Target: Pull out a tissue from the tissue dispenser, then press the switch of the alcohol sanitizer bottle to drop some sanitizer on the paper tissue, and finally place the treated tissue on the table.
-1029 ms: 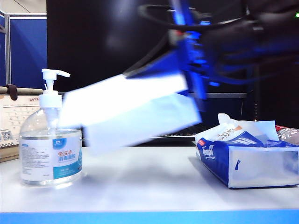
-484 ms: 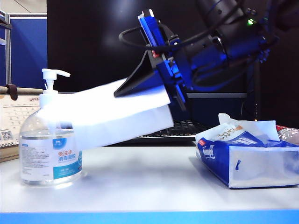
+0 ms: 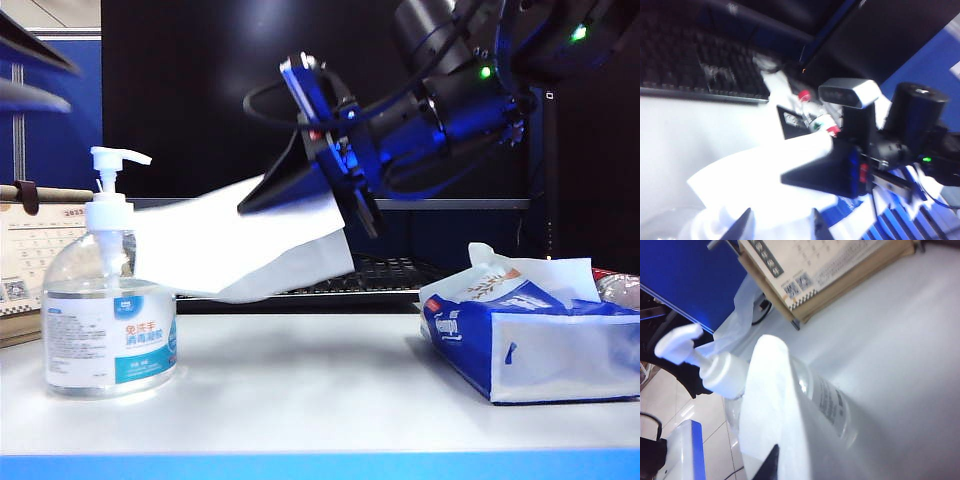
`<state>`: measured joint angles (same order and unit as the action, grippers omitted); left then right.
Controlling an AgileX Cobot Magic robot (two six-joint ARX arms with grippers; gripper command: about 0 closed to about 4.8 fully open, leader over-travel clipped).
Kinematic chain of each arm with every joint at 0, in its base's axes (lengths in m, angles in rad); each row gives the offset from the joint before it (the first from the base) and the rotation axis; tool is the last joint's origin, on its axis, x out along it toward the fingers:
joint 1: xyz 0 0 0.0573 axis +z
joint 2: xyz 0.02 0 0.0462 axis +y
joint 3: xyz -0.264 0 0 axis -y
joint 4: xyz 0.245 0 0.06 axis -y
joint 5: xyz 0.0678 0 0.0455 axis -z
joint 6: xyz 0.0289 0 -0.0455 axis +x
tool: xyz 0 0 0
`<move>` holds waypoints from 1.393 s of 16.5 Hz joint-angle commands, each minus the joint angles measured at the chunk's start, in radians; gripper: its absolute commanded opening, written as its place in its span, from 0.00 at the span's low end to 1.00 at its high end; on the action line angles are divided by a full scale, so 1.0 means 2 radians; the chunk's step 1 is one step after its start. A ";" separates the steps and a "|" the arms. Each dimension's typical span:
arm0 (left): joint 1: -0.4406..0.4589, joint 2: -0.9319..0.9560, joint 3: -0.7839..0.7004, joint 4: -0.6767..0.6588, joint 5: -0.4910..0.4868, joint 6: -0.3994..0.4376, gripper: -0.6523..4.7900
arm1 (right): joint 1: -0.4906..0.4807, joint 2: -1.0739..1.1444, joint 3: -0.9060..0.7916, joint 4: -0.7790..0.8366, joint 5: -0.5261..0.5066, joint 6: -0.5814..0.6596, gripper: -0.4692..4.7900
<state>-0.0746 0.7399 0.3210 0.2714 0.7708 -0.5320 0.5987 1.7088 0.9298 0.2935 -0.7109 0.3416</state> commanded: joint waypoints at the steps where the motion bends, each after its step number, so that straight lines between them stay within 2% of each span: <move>1: -0.031 0.039 0.002 0.051 -0.023 -0.002 0.40 | 0.000 -0.002 0.008 0.008 -0.005 -0.008 0.08; 5: -0.030 0.046 0.002 0.056 -0.040 -0.001 0.40 | 0.000 -0.001 0.027 0.008 -0.003 -0.015 0.08; 7: -0.030 0.048 0.002 0.059 -0.059 0.000 0.40 | 0.000 0.000 0.036 0.008 -0.016 -0.010 0.08; 10: -0.031 0.061 0.002 0.064 -0.060 0.001 0.40 | 0.001 0.000 0.036 -0.004 -0.033 0.000 0.08; 12: -0.041 0.078 0.002 0.065 -0.058 0.005 0.40 | 0.001 0.000 0.036 0.002 -0.062 0.025 0.08; 16: -0.070 0.093 0.002 0.067 -0.062 0.023 0.40 | 0.001 0.000 0.036 0.029 -0.082 0.058 0.08; 23: -0.070 0.093 0.006 0.065 -0.063 0.023 0.40 | 0.001 0.000 0.051 0.043 -0.113 0.091 0.08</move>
<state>-0.2161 0.9272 0.3225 0.3923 0.6289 -0.4900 0.5980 1.7115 1.0283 0.3626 -0.9188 0.5159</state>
